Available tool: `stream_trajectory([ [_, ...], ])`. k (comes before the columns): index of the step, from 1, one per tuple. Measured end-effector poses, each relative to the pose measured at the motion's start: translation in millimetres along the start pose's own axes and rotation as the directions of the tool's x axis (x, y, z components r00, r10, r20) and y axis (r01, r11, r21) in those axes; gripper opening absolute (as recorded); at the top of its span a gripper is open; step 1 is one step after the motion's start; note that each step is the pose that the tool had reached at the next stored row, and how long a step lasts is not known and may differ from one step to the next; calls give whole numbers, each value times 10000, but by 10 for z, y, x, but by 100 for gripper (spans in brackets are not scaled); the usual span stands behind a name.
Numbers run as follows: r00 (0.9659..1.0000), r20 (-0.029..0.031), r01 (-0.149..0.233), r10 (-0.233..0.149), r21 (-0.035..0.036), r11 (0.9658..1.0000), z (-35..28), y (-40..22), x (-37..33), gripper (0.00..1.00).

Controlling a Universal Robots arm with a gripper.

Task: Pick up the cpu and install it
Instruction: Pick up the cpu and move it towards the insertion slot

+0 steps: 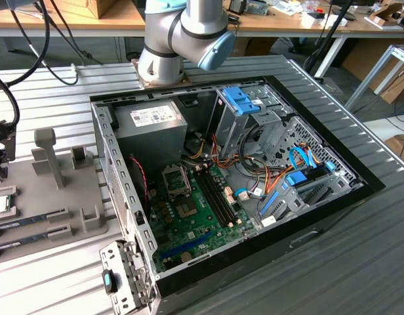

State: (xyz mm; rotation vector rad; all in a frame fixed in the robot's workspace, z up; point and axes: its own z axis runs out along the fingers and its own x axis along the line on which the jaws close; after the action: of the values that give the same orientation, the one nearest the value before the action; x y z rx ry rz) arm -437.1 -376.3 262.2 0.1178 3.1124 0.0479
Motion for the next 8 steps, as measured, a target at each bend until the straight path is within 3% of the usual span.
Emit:
stream_trajectory([
  [8,10000,1,0,0,0,10000,26,-1,0,54],
])
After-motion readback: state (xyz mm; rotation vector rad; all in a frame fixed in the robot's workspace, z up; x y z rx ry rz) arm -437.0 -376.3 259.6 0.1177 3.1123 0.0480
